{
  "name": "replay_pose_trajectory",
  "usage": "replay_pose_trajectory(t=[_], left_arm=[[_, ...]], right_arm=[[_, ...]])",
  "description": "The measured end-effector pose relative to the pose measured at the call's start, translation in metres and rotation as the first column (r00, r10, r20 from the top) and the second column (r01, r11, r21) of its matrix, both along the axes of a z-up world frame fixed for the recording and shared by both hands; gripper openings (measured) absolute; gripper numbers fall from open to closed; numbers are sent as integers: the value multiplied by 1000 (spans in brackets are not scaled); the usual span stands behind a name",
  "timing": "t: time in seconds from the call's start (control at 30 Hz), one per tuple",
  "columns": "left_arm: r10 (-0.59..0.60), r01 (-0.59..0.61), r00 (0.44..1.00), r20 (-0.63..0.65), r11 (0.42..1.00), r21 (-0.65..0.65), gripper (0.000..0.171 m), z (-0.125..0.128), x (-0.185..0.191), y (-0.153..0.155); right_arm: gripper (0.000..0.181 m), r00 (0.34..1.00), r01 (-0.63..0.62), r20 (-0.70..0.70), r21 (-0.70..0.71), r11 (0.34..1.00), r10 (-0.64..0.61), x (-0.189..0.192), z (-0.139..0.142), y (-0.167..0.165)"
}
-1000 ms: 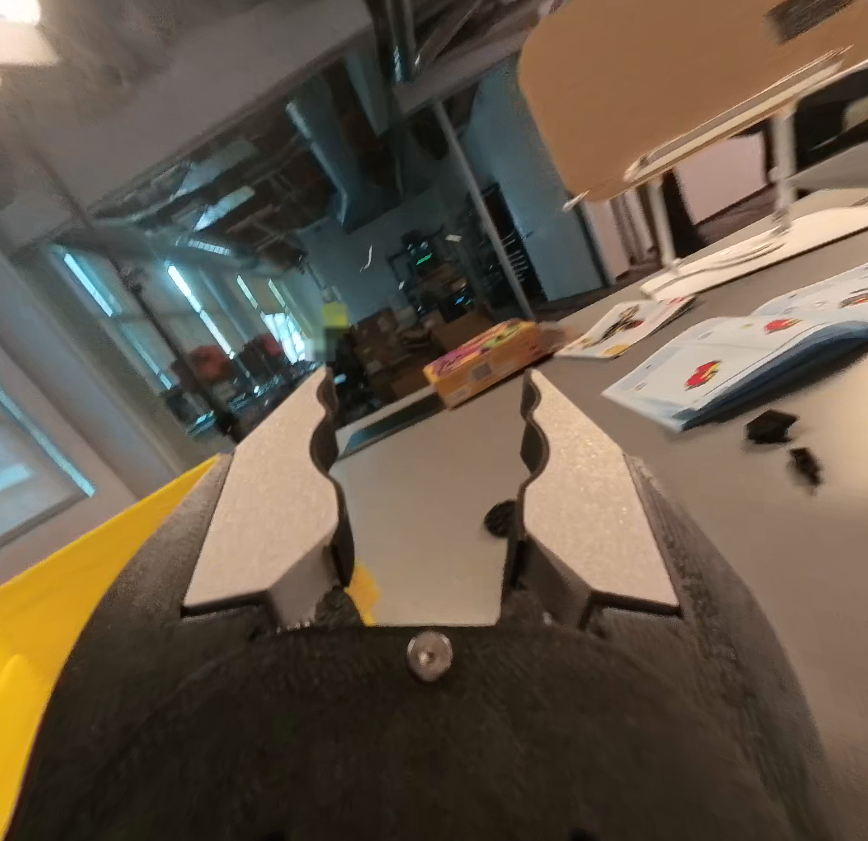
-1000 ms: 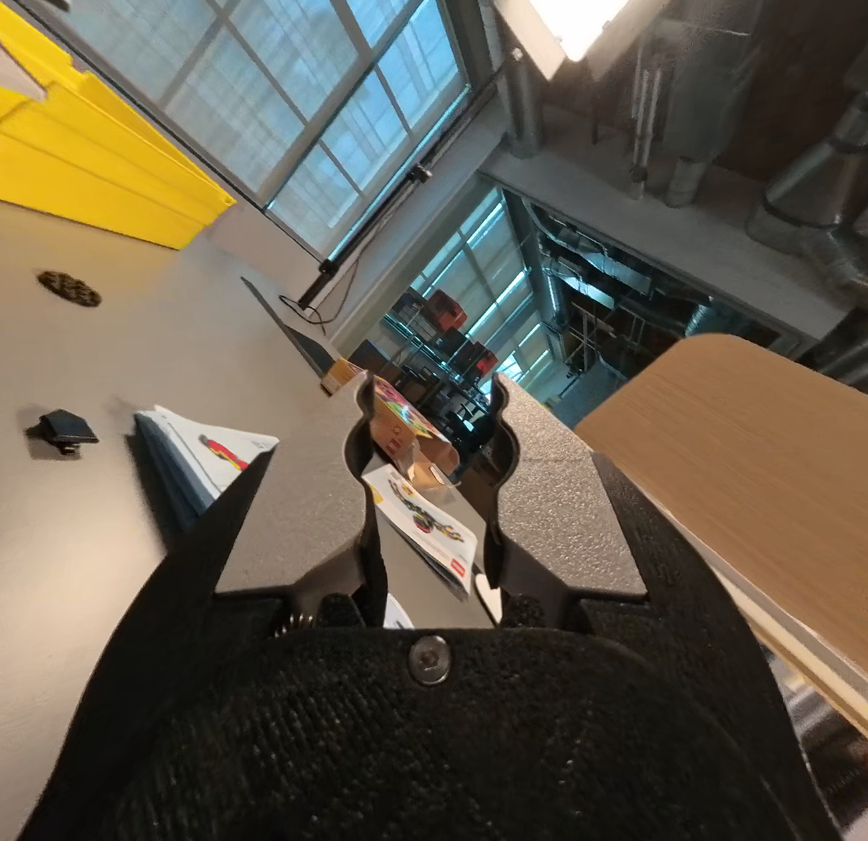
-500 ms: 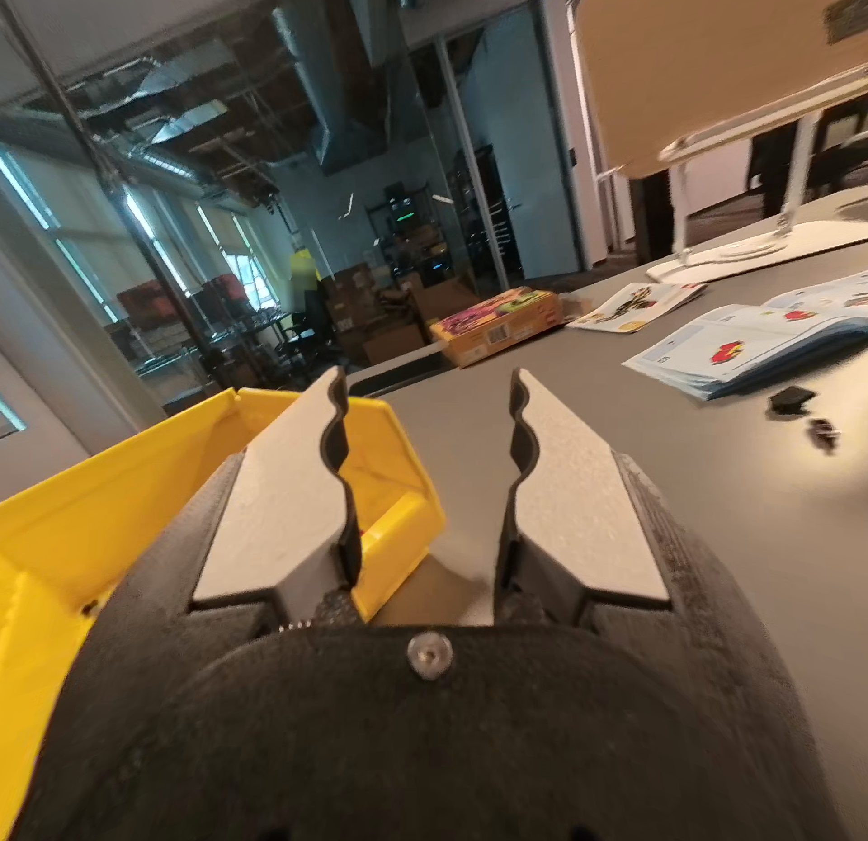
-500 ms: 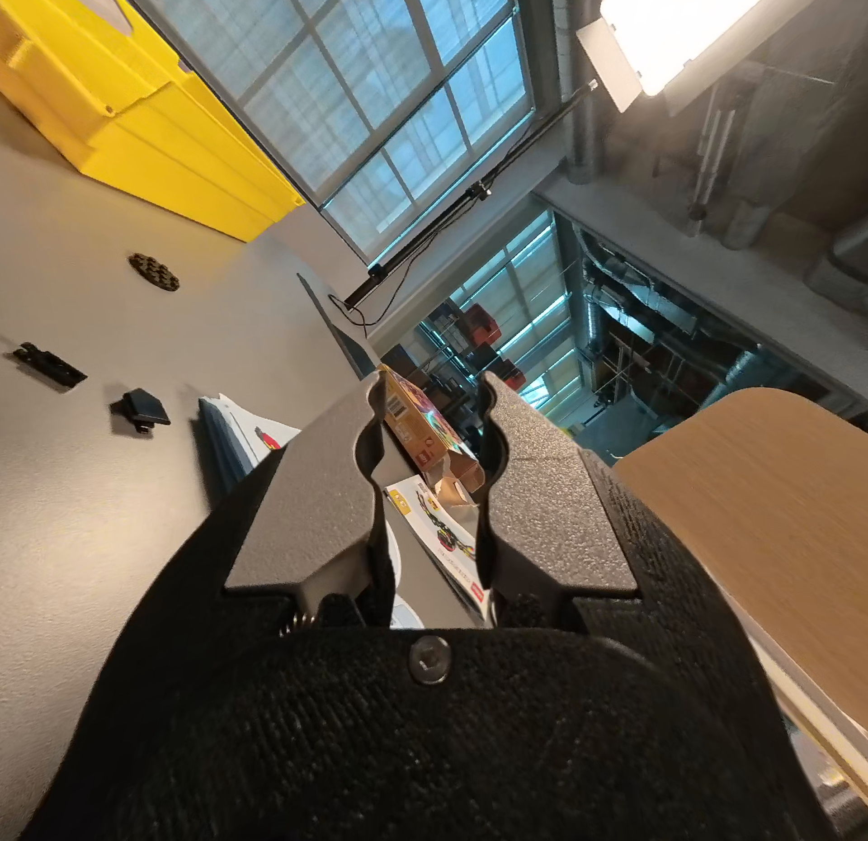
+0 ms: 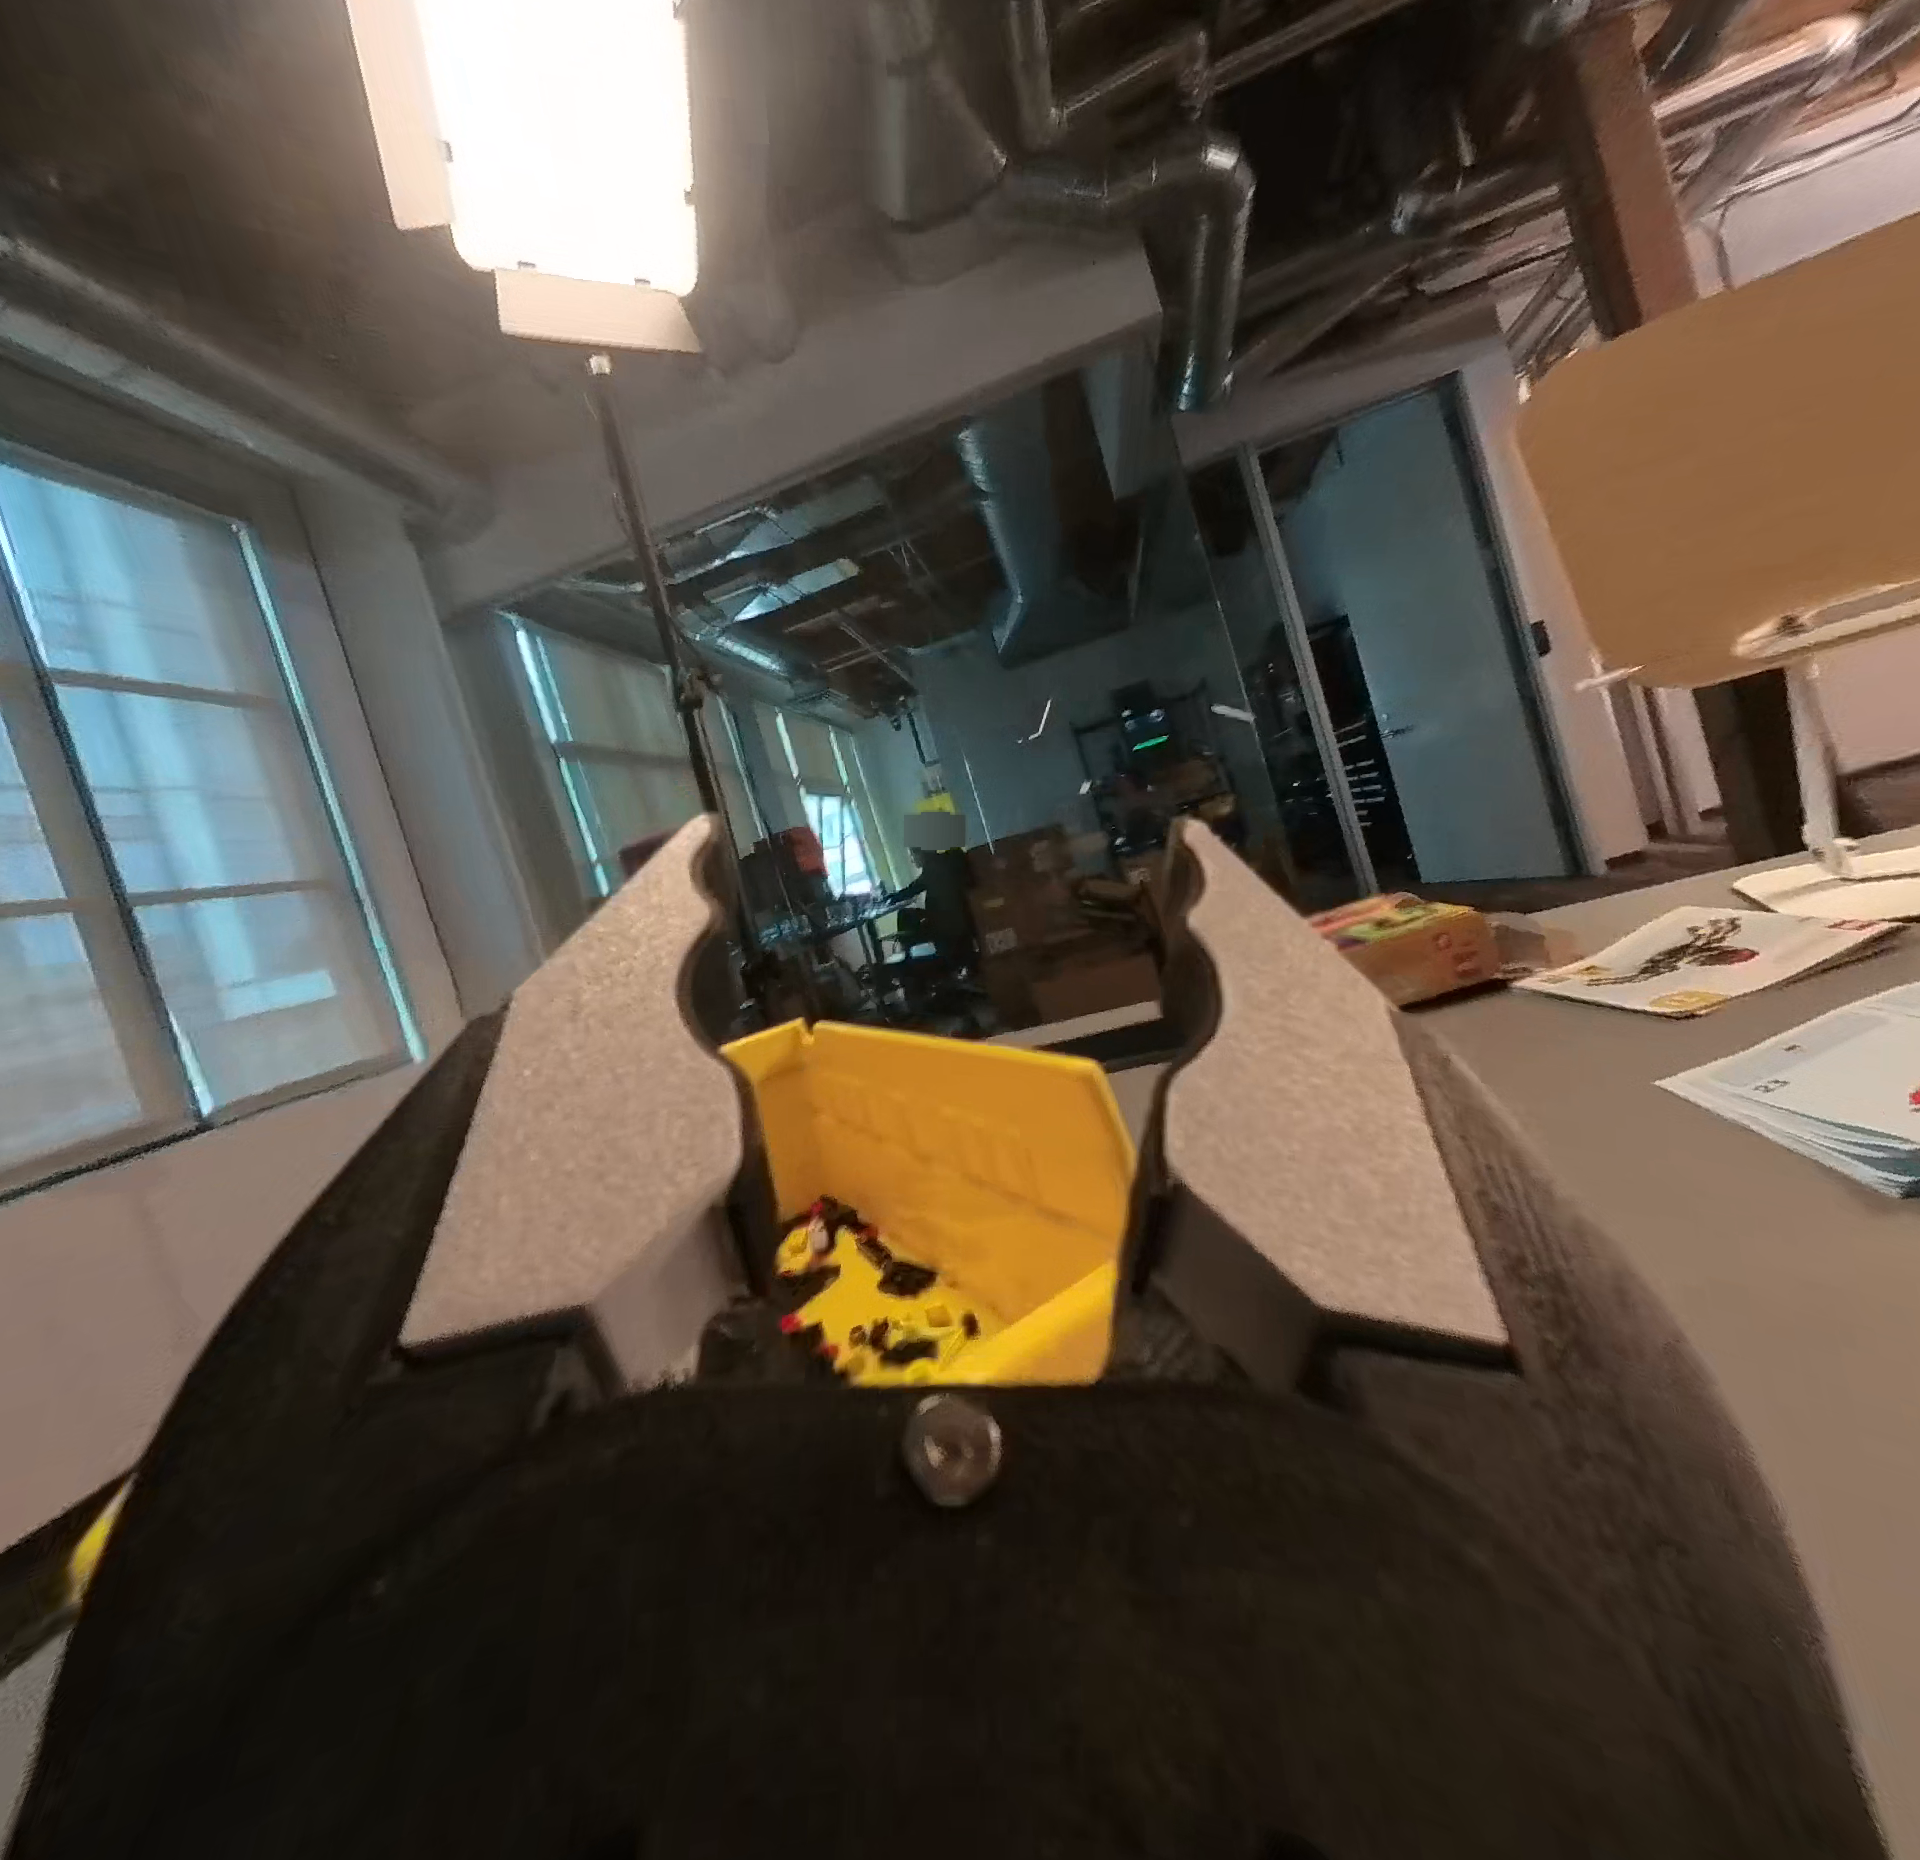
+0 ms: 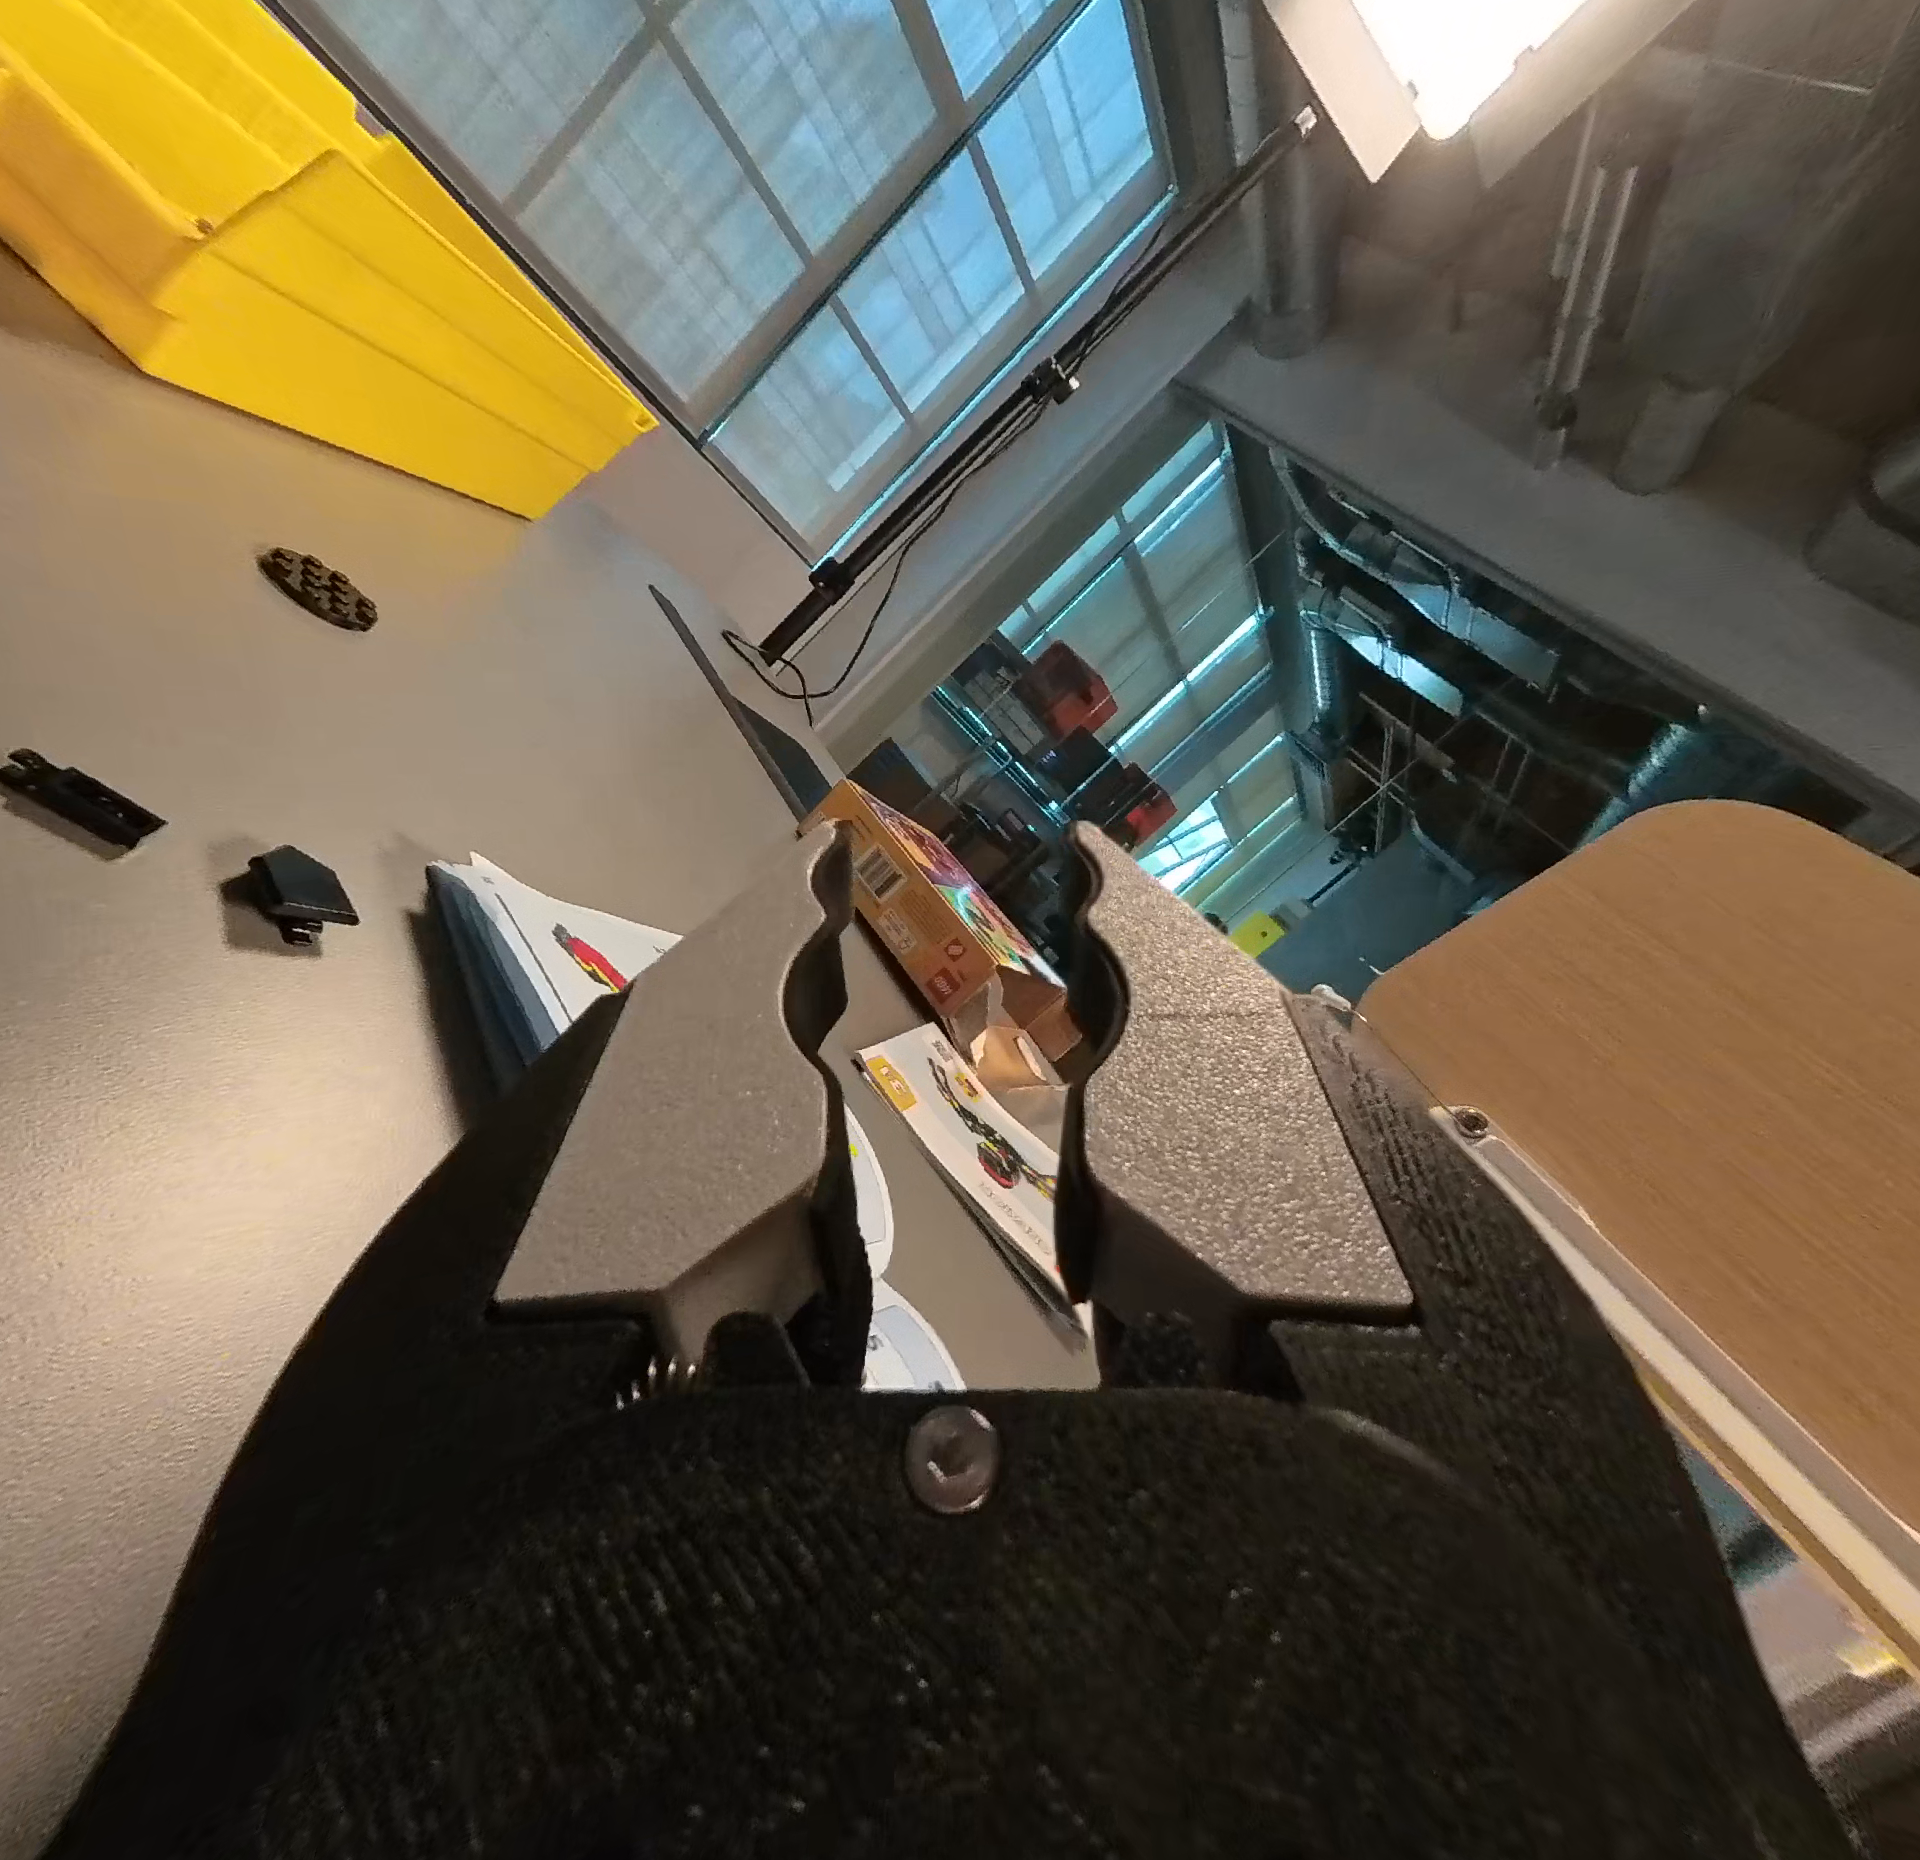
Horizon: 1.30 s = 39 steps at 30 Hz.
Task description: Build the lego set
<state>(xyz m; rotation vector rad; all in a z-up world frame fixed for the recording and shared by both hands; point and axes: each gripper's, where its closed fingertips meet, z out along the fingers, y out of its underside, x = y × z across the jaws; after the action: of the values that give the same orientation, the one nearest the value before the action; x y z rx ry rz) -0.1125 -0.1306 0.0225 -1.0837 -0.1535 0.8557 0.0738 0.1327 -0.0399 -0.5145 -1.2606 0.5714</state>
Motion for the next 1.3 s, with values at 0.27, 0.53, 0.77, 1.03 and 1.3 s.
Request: replay_pose_trajectory(t=[0.27,0.53,0.77,1.03,1.3], left_arm=[[61,200,766,640,923,-328,46,-44,-86,14],[423,484,562,711,528,-697,13,-134,-132,25],[479,537,481,734,500,-679,10,-160,-148,35],[543,547,491,681,417,-726,7,-168,-147,26],[580,546,491,650,377,-749,9,-177,-150,21]], right_arm=[[36,999,-19,28,26,999,19,-3,-3,-4],[35,998,-42,51,32,999,40,-9,-9,-4],[35,996,-54,65,30,998,52,-11,-14,-5],[35,995,-62,78,36,997,59,-12,-17,-6],[35,994,-66,89,41,997,62,-13,-19,-6]])
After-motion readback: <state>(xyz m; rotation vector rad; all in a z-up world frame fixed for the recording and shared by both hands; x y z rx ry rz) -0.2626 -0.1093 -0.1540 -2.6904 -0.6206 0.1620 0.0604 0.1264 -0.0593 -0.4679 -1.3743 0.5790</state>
